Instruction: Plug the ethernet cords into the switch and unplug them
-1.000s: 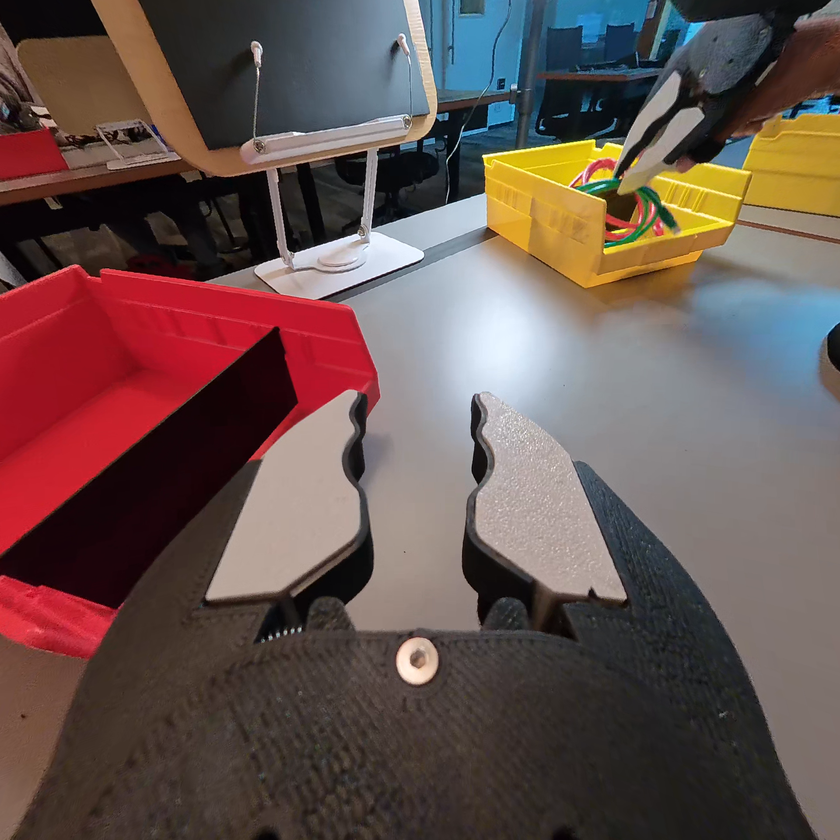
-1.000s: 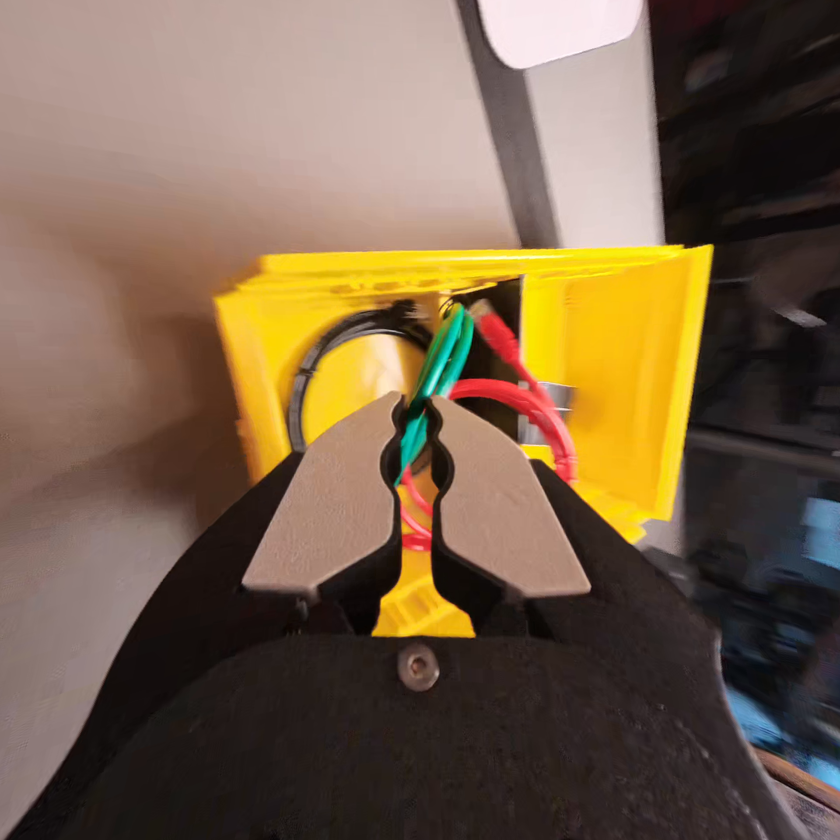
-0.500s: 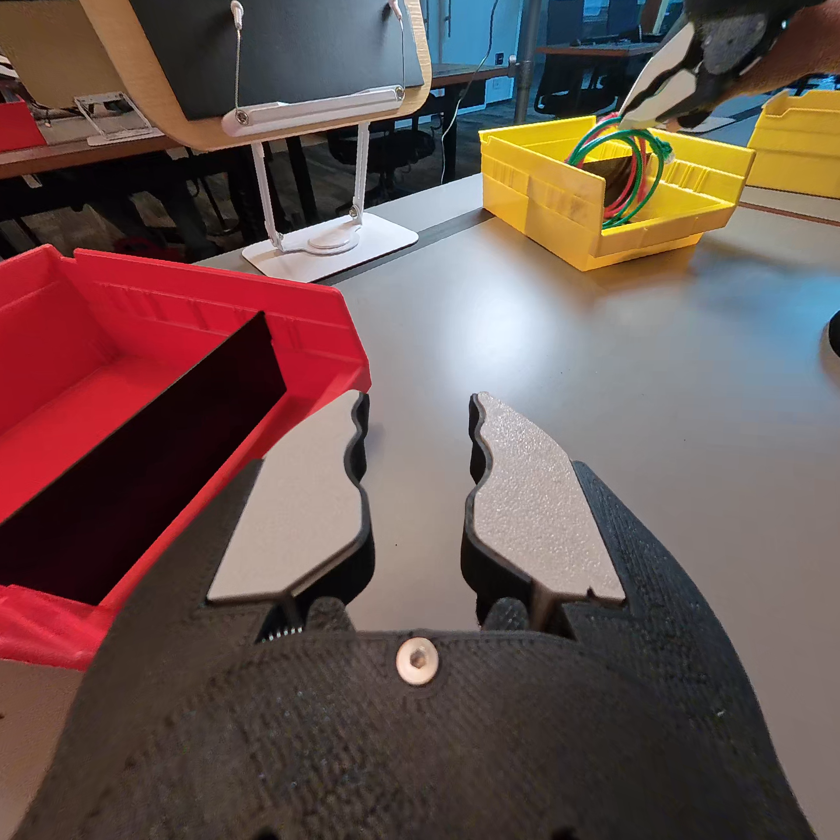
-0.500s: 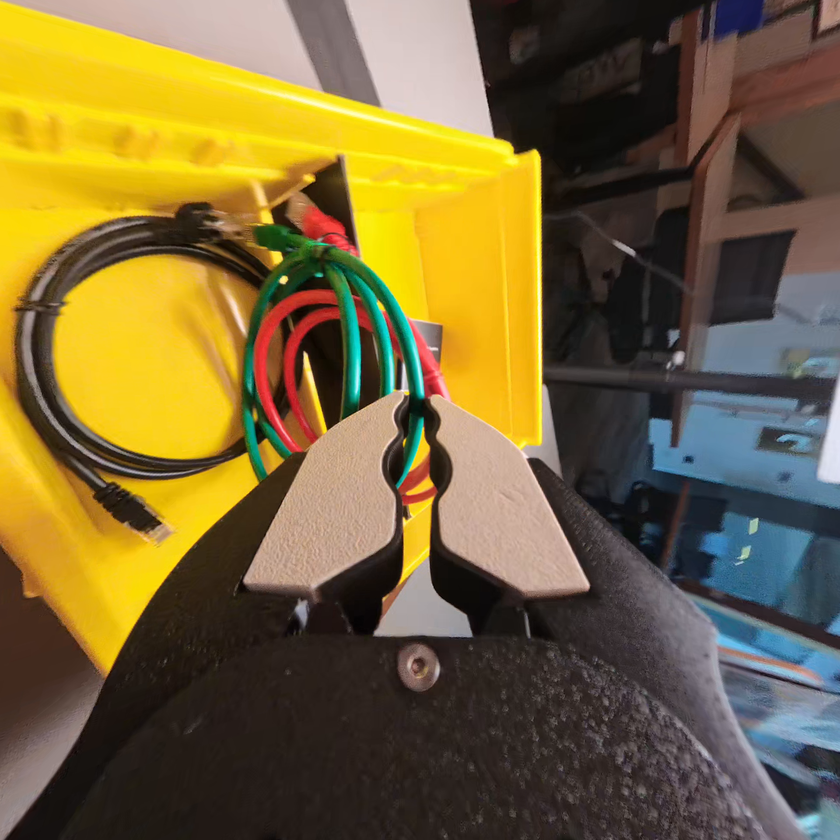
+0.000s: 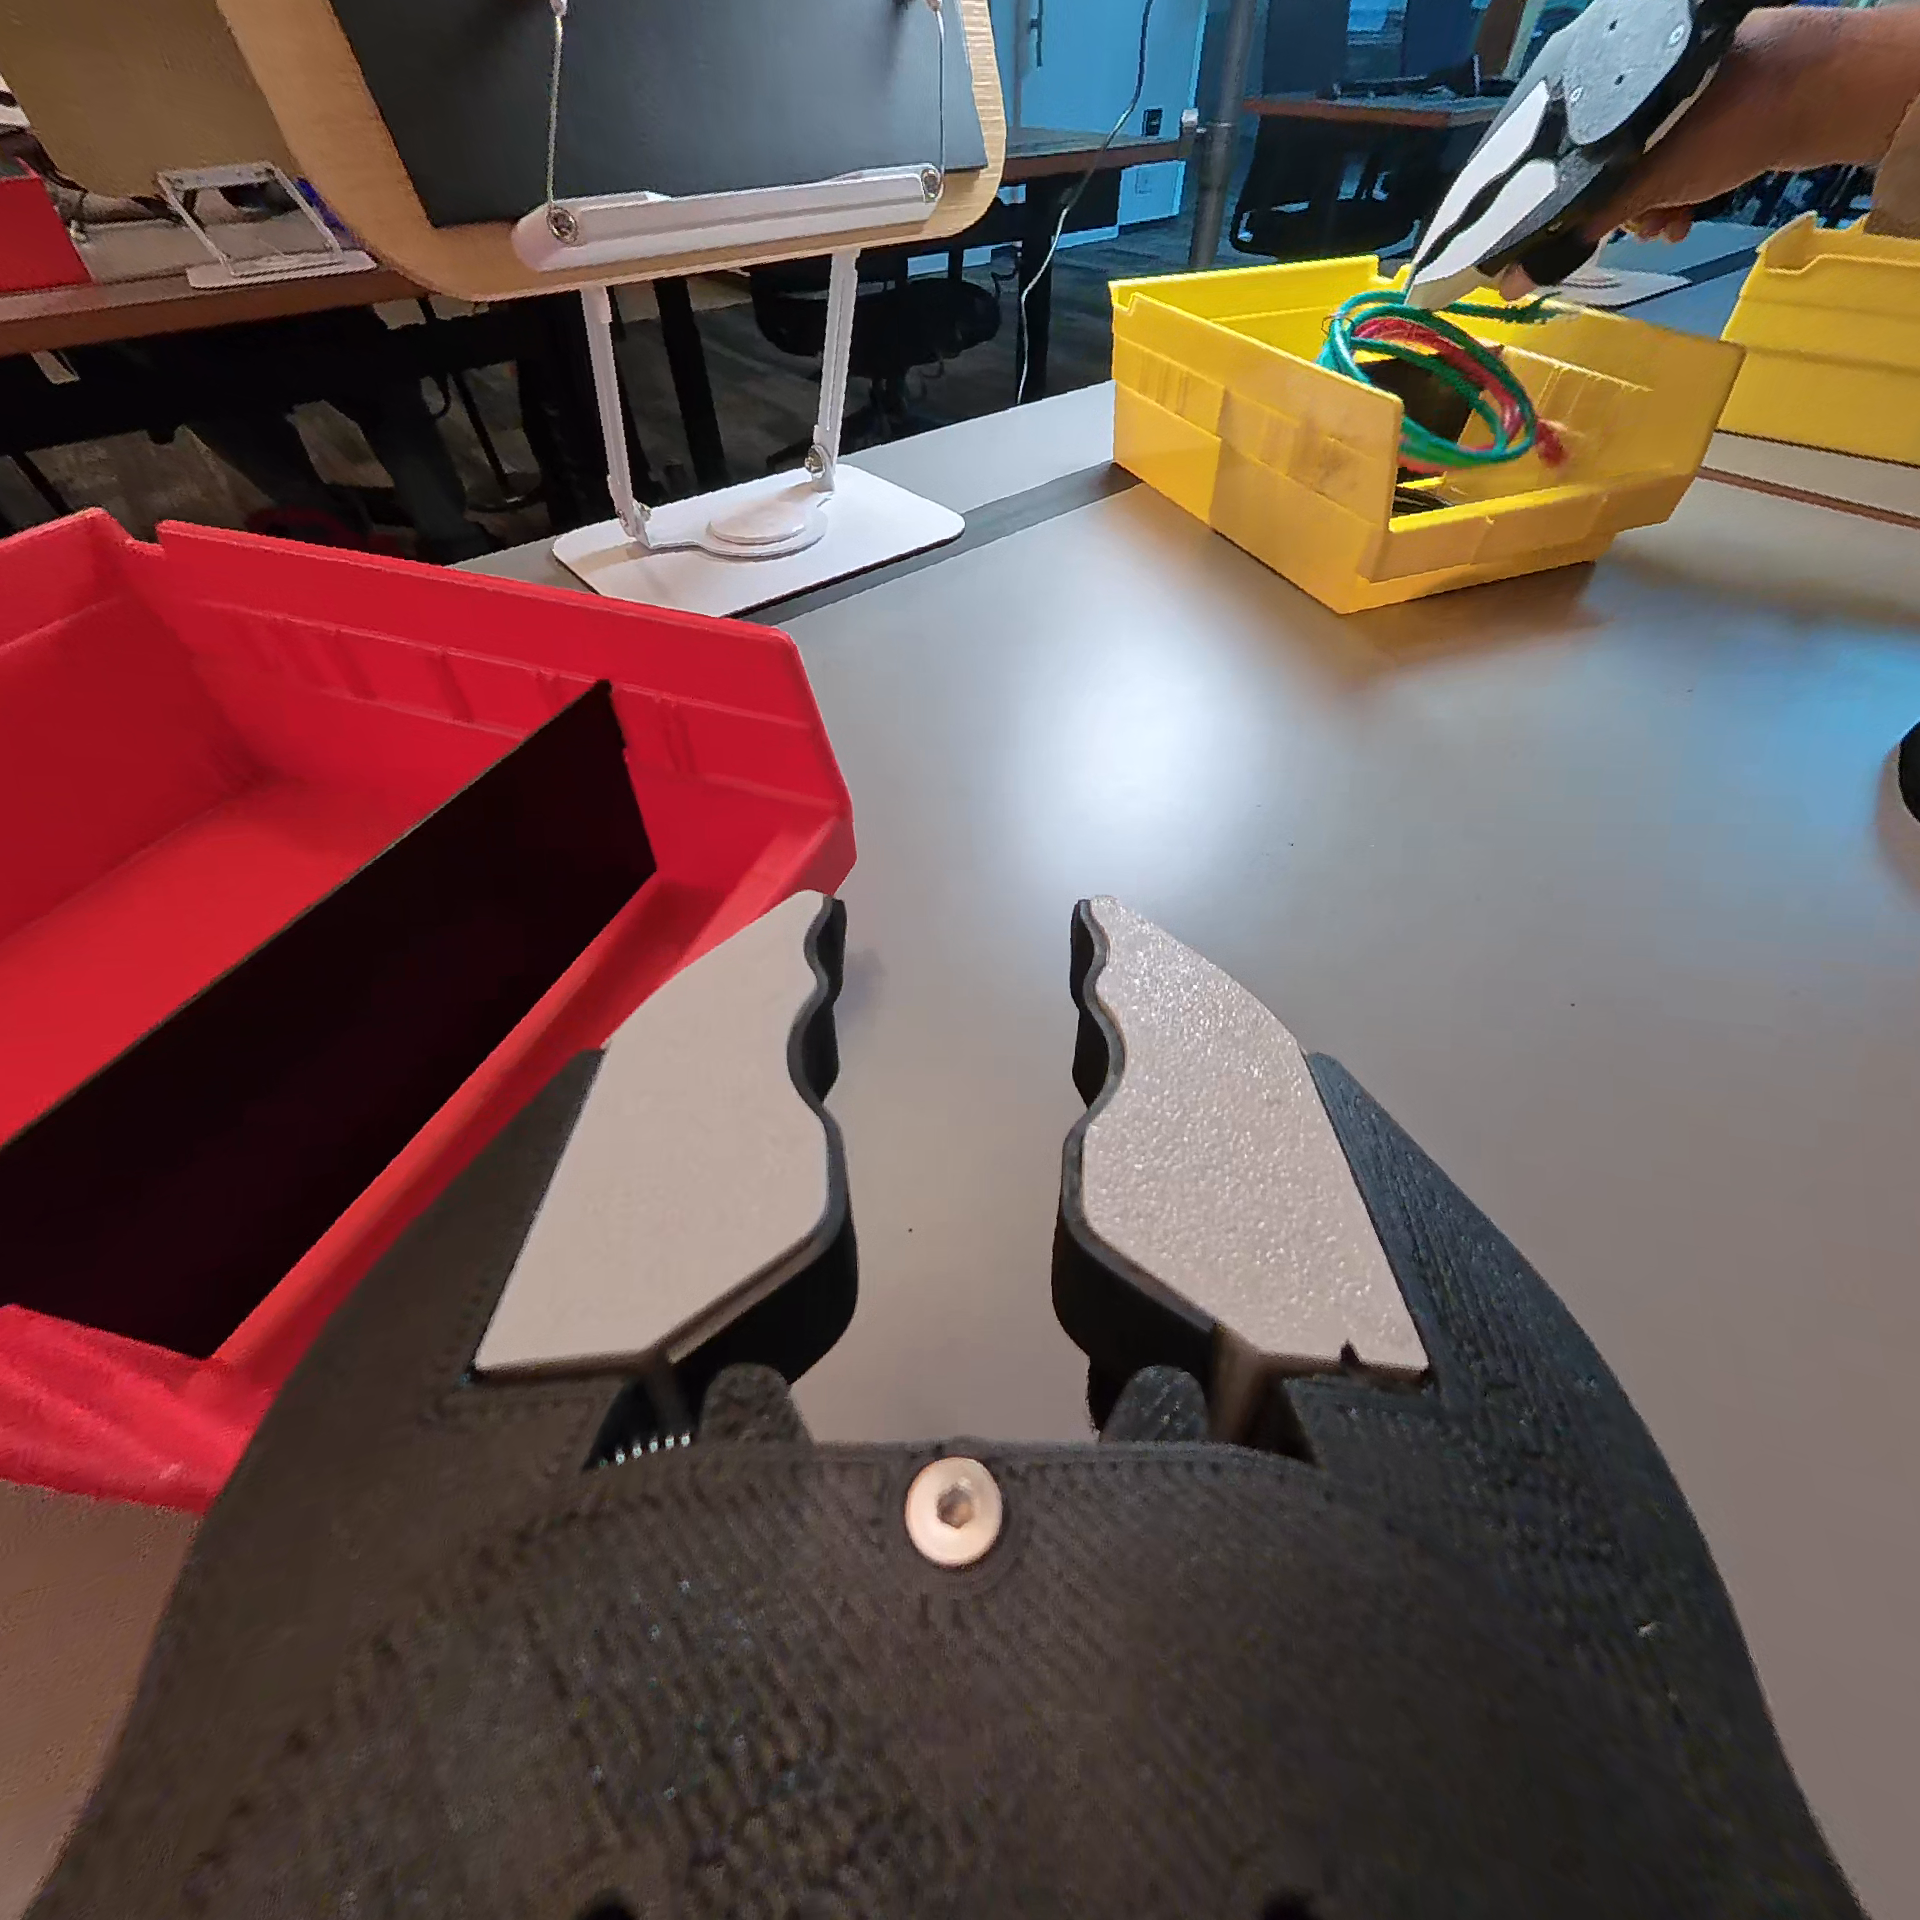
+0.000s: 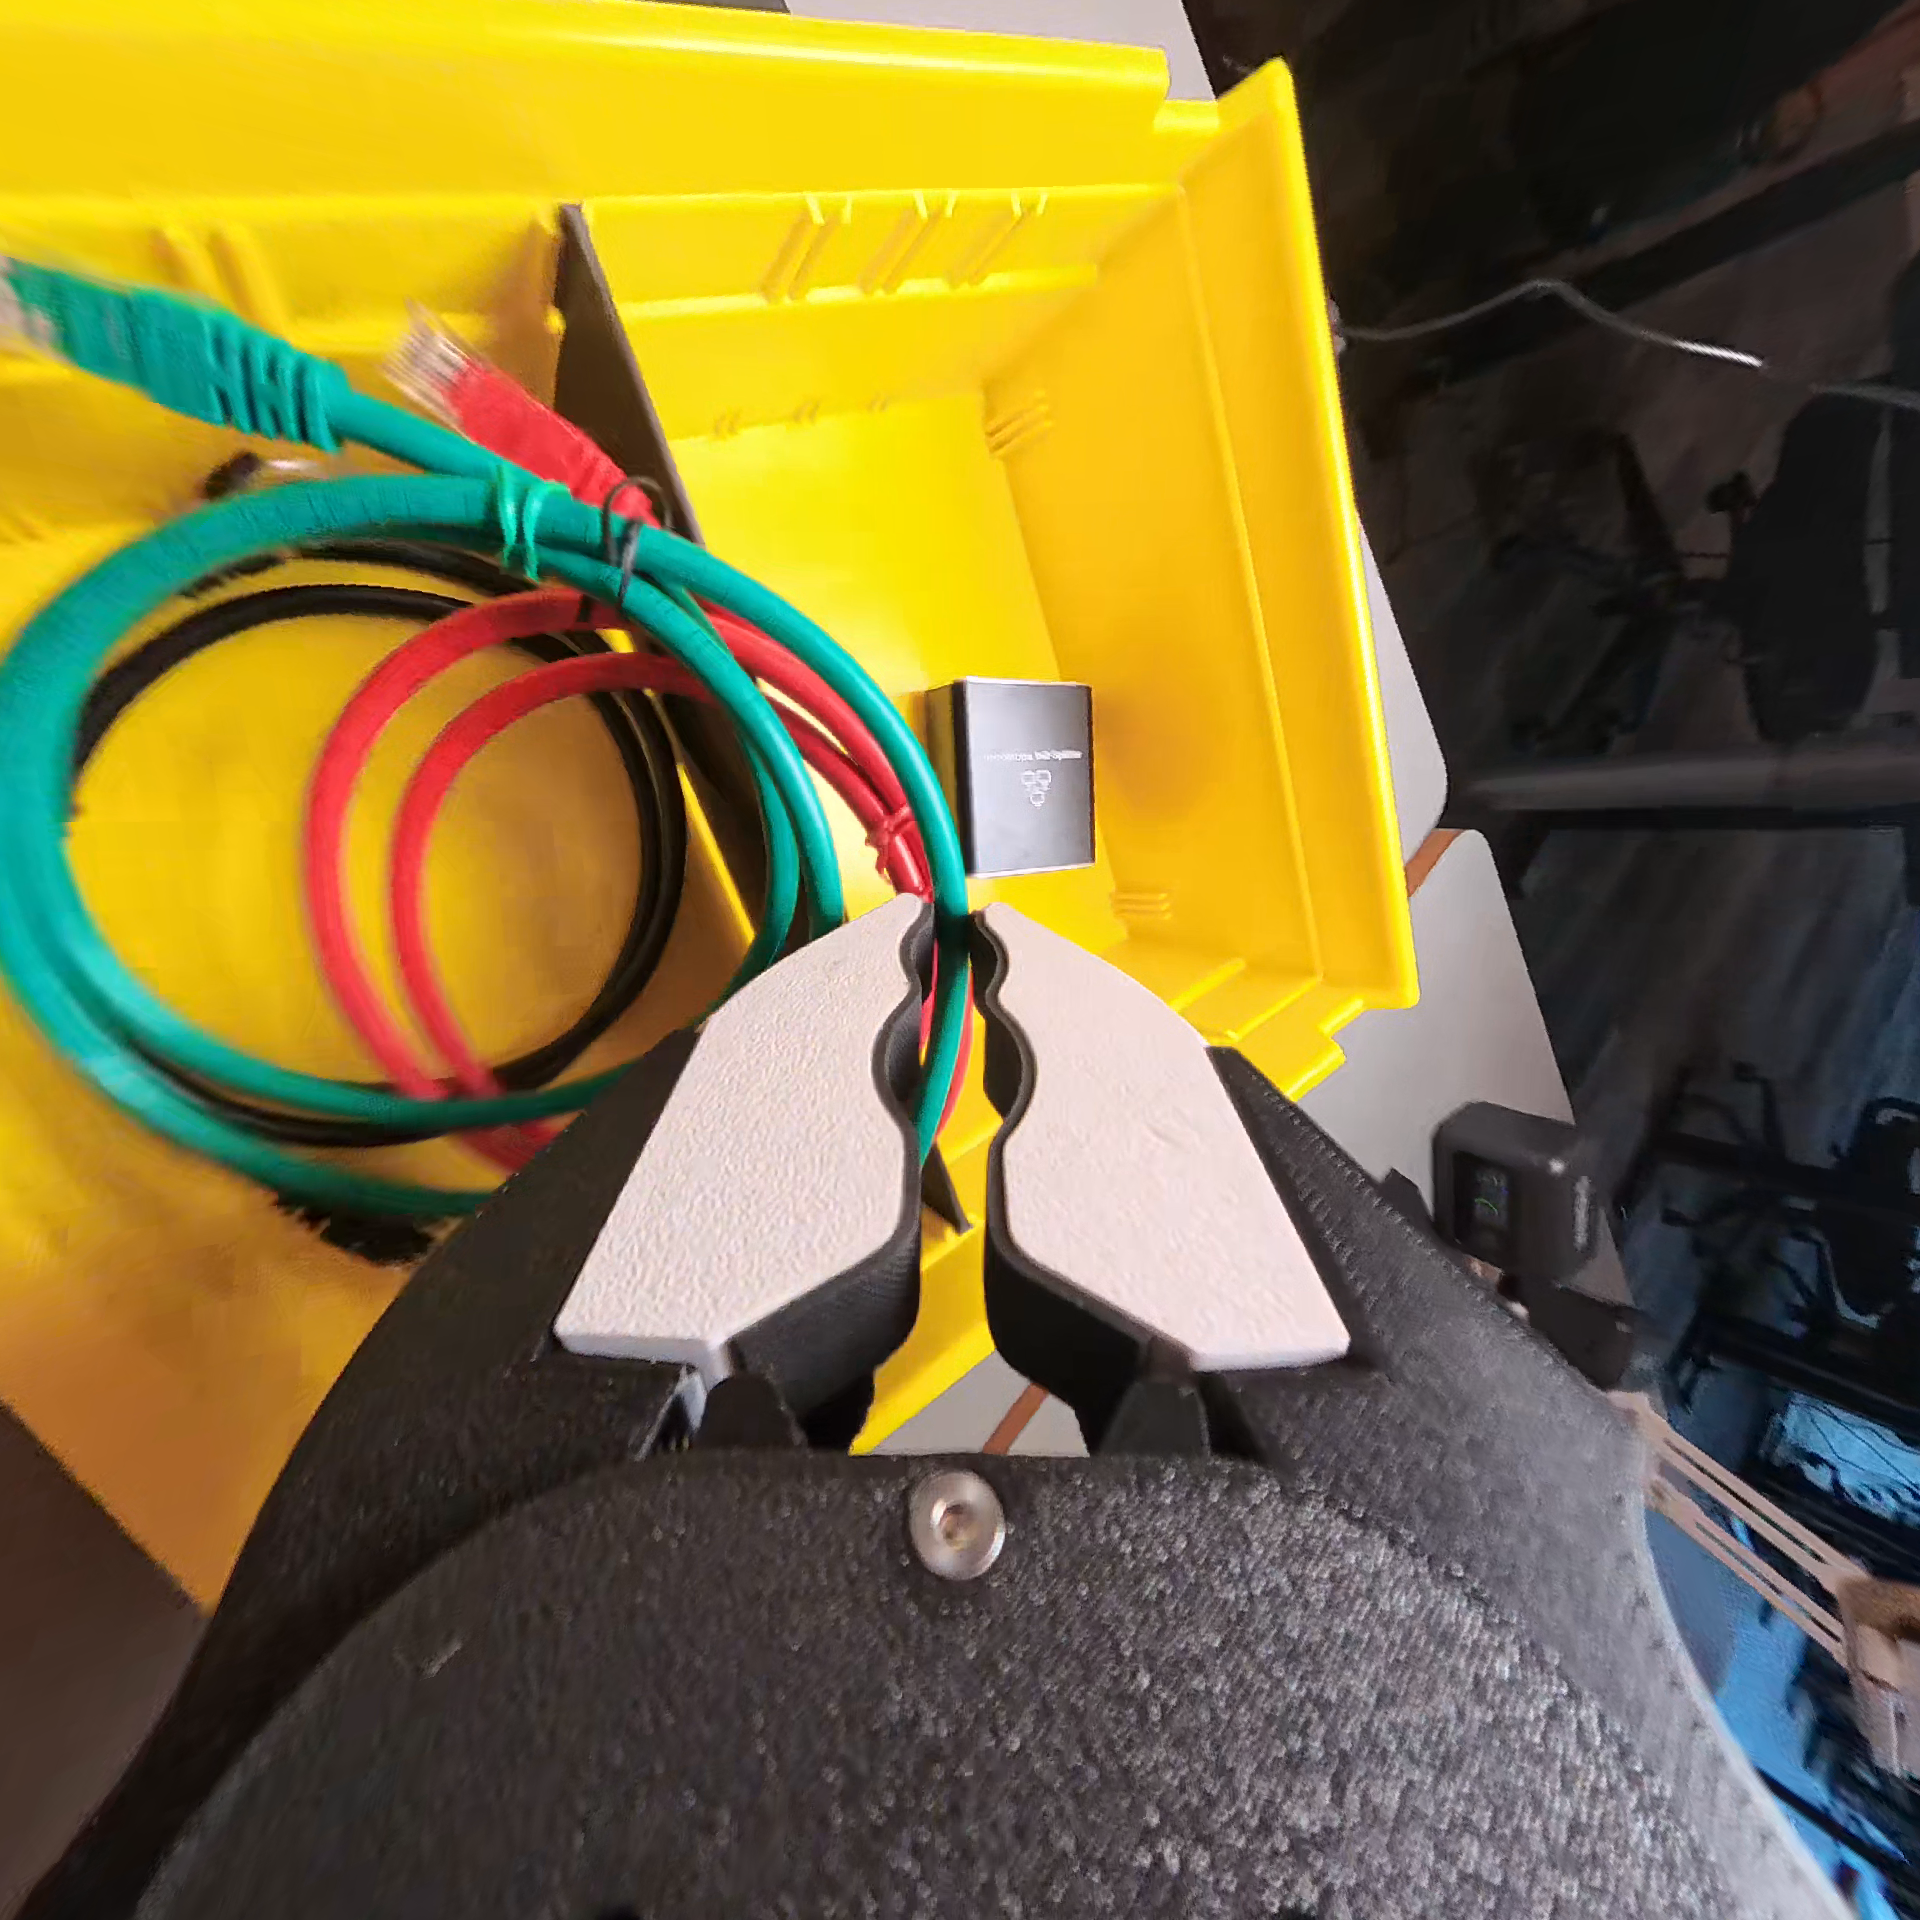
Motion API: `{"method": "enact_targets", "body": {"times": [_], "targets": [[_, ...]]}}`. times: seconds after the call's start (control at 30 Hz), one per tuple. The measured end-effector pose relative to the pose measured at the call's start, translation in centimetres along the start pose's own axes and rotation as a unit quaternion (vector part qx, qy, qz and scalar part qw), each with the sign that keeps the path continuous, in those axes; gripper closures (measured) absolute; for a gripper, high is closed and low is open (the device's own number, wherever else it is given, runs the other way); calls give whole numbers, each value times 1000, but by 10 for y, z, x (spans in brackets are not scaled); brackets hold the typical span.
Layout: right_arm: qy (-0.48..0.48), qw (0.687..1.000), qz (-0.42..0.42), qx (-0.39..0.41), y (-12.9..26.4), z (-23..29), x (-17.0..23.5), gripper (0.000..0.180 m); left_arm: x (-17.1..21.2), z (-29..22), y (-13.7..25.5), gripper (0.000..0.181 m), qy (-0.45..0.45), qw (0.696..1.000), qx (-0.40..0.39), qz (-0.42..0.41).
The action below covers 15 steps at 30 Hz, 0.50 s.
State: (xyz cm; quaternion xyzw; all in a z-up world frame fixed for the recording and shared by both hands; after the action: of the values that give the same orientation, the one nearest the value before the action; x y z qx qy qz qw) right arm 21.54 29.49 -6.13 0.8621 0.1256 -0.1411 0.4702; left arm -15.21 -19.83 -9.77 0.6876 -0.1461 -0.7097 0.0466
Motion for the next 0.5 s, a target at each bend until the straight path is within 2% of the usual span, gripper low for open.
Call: {"method": "enact_targets", "body": {"times": [0.07,0.3,0.4,0.5], "targets": [[-9,999,-28,-20,11,4,-2,166,0,1,1,138,1,1000,-1,-2],[3,996,-92,9,59,22,-6,150,0,-2,-2,138,-6,1000,2,4],[31,993,-111,-24,76,51,-9,141,-3,-3,-1,137,-24,1000,-9,4],[80,990,-91,-77,78,93,-6,135,-7,1,2,135,-43,999,-24,13]]}}
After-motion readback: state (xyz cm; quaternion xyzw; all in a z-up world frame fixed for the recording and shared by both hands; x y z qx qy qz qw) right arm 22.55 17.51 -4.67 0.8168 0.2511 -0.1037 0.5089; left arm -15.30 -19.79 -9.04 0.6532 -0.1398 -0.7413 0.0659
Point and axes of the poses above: each gripper's, where its closed fingertips meet, y back along the fingers, x out of its underside, z = x × y across the jaws, the point moved 9 cm from there along y, back along the fingers
